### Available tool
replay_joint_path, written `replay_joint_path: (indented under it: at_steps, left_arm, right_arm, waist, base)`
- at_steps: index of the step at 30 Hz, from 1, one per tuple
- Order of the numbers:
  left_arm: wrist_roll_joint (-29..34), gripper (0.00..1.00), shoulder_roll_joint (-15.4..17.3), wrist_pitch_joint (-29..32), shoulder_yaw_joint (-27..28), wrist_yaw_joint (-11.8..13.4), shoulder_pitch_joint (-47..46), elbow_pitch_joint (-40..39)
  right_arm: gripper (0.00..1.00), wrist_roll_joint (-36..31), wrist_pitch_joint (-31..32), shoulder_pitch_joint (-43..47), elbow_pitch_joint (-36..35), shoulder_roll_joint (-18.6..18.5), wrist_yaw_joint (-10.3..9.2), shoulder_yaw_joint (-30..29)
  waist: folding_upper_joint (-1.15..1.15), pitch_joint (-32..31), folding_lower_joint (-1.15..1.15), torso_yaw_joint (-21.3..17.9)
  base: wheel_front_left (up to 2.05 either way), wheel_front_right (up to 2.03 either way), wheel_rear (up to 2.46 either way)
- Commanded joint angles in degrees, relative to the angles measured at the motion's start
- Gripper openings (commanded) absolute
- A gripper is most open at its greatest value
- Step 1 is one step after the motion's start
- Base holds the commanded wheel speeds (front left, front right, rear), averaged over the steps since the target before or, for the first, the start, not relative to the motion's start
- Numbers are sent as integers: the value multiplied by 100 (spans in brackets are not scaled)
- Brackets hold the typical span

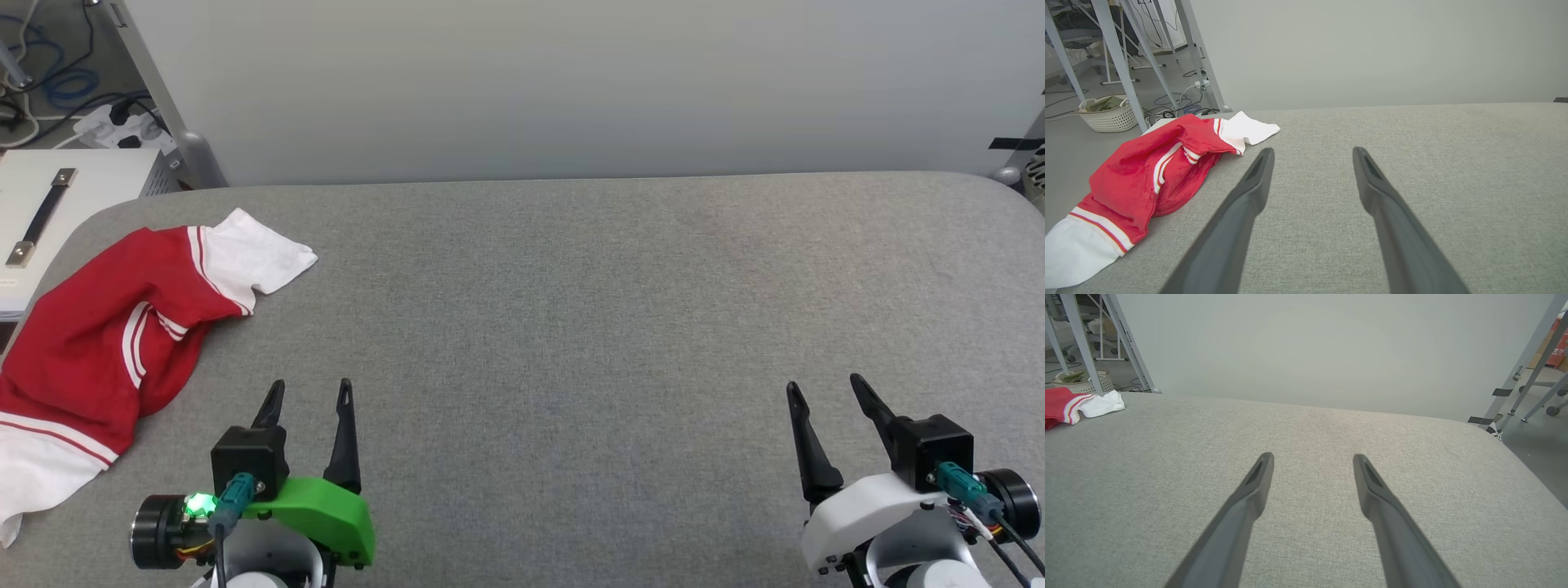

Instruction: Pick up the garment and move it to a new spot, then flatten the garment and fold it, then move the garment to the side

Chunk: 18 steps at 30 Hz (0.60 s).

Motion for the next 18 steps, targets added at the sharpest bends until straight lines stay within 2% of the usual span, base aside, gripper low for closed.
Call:
replay_joint_path:
  at_steps: [1,18]
  left_arm:
    - [-60,100,-4,-70,-11,-30,8,23]
    - [-213,100,-7,-275,-47,-82,15,113]
  right_arm:
    - [100,-6,-68,12,25,3,-1,-21]
    - [100,69,-270,19,29,5,-1,-49]
  waist:
    - [0,-1,0,0]
    - [0,1,0,7]
  base:
    - [0,0,0]
    - [0,0,0]
